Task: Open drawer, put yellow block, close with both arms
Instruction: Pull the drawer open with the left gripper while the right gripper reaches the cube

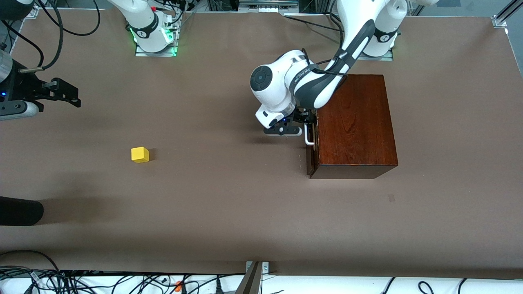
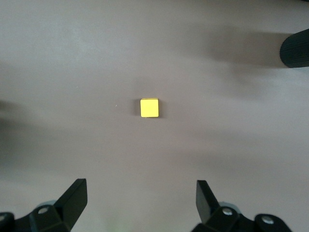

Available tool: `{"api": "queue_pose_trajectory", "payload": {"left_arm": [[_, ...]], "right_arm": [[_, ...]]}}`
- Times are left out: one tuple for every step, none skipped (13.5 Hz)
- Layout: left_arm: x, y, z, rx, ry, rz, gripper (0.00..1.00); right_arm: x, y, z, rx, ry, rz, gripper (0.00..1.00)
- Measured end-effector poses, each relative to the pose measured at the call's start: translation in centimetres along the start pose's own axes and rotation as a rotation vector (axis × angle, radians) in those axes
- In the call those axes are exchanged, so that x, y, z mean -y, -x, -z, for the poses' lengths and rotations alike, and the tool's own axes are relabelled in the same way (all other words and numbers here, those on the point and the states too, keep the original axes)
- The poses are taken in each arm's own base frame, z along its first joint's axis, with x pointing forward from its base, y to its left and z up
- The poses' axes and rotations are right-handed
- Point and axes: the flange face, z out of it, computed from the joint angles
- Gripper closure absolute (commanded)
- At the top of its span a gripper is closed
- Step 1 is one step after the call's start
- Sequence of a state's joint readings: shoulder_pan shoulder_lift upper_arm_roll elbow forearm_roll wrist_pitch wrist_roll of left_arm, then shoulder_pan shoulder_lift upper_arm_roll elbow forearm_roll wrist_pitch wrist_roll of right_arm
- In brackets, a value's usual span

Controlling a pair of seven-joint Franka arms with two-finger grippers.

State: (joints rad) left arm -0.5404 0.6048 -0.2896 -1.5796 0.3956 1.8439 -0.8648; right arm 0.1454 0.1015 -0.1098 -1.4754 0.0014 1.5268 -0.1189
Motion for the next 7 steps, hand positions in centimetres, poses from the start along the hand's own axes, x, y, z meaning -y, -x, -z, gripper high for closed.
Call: {"api": "queue_pose_trajectory", "payload": {"left_arm": [[-0.04,-0.04,0.05,-0.004,0.004,0.0,0.0],[-0.05,-0.05,0.06,-0.004,0.005,0.001,0.0],[-0.09,-0.06,0.08,-0.006,0.007,0.005,0.0],[-0.16,-0.07,0.09,-0.008,0.011,0.013,0.0],[-0.27,-0.09,0.08,-0.011,0.014,0.023,0.0],[-0.43,-0.15,0.16,-0.014,0.02,0.036,0.0],[-0.73,-0.23,0.29,-0.016,0.025,0.052,0.0]], "right_arm": [[0.0,0.0,0.0,0.0,0.0,0.0,0.0],[0.0,0.0,0.0,0.0,0.0,0.0,0.0],[0.0,0.0,0.0,0.0,0.0,0.0,0.0],[0.0,0.0,0.0,0.0,0.0,0.0,0.0],[0.0,0.0,0.0,0.0,0.0,0.0,0.0],[0.0,0.0,0.0,0.0,0.0,0.0,0.0],[-0.02,-0.01,0.01,-0.001,0.0,0.0,0.0]]}}
